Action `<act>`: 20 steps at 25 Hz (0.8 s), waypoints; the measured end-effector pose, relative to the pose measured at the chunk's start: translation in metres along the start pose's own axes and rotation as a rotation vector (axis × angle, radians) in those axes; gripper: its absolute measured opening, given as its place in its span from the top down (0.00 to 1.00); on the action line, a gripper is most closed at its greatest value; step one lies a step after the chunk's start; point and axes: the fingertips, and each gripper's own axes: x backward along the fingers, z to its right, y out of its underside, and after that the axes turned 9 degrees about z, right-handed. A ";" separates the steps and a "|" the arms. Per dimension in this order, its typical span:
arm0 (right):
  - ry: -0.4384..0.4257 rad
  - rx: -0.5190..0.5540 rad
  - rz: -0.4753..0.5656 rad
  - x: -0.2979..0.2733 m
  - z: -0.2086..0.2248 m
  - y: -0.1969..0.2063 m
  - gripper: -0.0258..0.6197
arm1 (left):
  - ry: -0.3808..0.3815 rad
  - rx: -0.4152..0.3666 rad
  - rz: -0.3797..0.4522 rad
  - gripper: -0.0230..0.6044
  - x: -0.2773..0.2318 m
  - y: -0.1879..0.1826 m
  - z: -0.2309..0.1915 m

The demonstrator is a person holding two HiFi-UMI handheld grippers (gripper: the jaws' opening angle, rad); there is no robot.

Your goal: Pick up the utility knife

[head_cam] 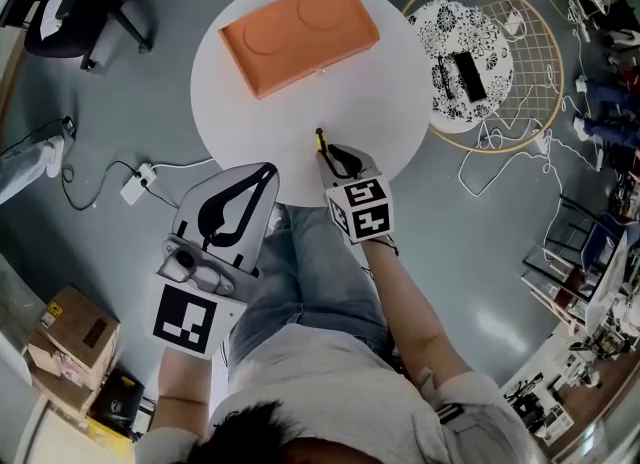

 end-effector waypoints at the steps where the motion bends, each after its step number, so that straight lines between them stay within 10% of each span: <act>1: 0.004 0.001 -0.010 -0.001 0.000 0.002 0.86 | -0.003 0.001 -0.002 0.95 0.001 0.001 -0.001; 20: 0.109 0.220 -0.140 -0.008 -0.006 0.004 0.85 | -0.020 0.019 -0.010 0.95 0.008 0.009 -0.001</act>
